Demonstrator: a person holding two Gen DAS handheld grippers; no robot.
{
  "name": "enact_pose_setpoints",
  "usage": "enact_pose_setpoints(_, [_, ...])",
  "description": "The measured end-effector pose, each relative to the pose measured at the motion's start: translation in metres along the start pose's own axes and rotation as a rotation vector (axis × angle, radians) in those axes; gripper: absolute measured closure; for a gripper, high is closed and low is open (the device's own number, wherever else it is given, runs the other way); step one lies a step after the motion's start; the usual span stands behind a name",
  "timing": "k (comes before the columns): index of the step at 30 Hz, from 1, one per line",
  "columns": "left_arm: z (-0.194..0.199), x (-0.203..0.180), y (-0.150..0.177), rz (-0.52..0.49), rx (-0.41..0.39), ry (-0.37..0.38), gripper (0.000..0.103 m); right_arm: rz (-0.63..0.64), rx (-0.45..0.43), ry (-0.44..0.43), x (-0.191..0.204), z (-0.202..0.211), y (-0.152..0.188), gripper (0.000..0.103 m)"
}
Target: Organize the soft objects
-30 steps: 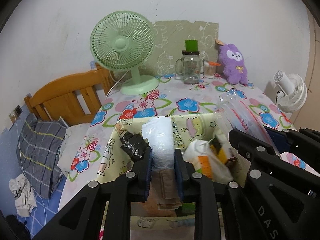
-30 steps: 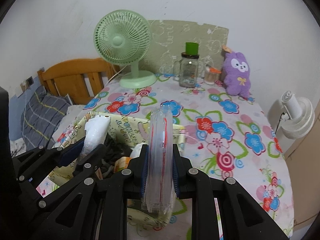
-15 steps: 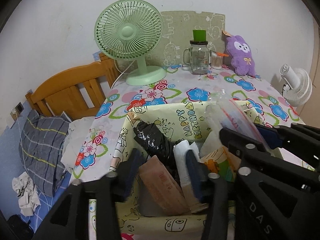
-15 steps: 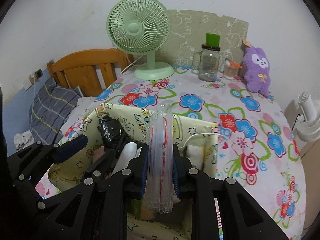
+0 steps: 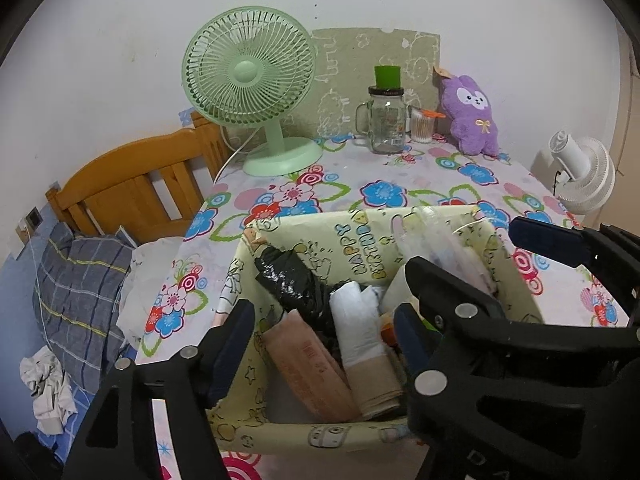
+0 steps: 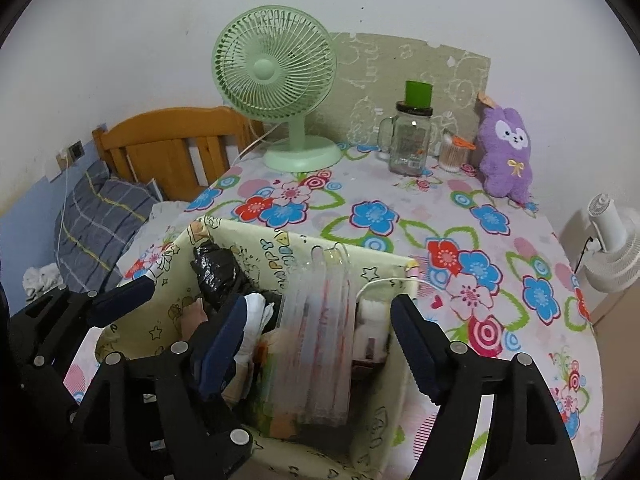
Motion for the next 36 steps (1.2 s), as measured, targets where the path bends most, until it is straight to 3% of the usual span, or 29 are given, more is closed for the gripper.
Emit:
enact_pose_setpoints(7, [0.015,-0.015,-0.006,0.005,-0.031,0.017,0.023,-0.023,-0.028,0.032,-0.015,0.019,-0.001,0.016])
enact_pose_setpoints(23, [0.043,-0.064,-0.017,-0.012,-0.082,0.071,0.015,-0.06,-0.094,0.095,-0.059,0.064,0.004,0.014])
enact_pose_setpoints(36, [0.066,-0.108,-0.023,-0.042,-0.117,0.103,0.008,-0.11,-0.151,0.137,-0.104,0.101,0.015,0.007])
Point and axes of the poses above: each gripper's, at about its wrist camera, not at the fingertips, and z roughly against the way its jaws point, x to its left, y to its underside, the point moved 5 cm from there along -z, roughly the way its jaws point, and after that the axes turned 2 degrees about z, right-handed, at the moved point
